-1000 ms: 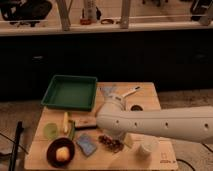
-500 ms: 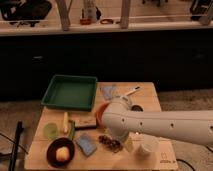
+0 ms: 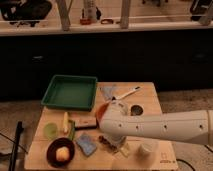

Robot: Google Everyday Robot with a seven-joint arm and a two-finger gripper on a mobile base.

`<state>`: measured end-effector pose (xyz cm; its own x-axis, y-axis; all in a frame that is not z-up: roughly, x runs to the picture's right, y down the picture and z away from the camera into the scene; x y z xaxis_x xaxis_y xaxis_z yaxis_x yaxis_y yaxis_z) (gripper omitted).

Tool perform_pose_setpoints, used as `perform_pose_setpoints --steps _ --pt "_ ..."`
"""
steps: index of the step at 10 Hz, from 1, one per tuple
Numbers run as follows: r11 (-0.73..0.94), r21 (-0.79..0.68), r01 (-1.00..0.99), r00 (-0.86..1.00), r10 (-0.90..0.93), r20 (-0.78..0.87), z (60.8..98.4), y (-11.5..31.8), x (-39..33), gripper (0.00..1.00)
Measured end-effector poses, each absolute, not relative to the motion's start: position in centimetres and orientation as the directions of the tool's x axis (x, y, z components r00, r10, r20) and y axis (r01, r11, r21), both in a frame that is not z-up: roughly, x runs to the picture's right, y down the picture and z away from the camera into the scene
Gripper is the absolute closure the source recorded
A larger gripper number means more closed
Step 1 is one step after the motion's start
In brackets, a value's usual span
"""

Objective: Place grapes in tray

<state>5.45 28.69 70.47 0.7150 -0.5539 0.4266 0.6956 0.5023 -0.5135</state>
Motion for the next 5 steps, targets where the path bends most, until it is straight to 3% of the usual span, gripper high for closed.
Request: perform_pose_setpoints --steps 5 --pt "0.604 -0.547 0.58 0.814 -0.458 0.358 72.4 30.0 6.4 0.2"
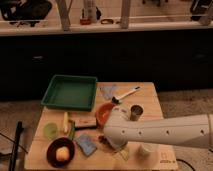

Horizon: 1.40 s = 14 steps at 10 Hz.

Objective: Place grapes in tray

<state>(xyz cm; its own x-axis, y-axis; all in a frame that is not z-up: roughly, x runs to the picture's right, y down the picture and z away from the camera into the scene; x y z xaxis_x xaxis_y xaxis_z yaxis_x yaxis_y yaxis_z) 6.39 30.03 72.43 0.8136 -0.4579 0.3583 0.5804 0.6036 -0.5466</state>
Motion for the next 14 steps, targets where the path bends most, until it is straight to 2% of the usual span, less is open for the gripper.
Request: perform_pose_setpoints --steps 5,6,12,13,14 --pt "0.658 -0.553 0.511 0.859 -0.366 0.358 74.5 30.1 6.2 0.21" --pt "0.658 -0.555 0.509 0.86 -0.357 0.365 74.9 30.3 5.9 0.27" --pt "0.641 -0.55 0.535 0.842 -0.356 0.404 76.1 31.6 4.7 0.88" --pt "0.641 -0.545 0.54 0.839 -0.358 0.41 76.1 31.7 4.7 0.96" --pt "0.64 -0.539 0.547 0.834 -0.362 0.417 76.1 31.7 4.8 1.0"
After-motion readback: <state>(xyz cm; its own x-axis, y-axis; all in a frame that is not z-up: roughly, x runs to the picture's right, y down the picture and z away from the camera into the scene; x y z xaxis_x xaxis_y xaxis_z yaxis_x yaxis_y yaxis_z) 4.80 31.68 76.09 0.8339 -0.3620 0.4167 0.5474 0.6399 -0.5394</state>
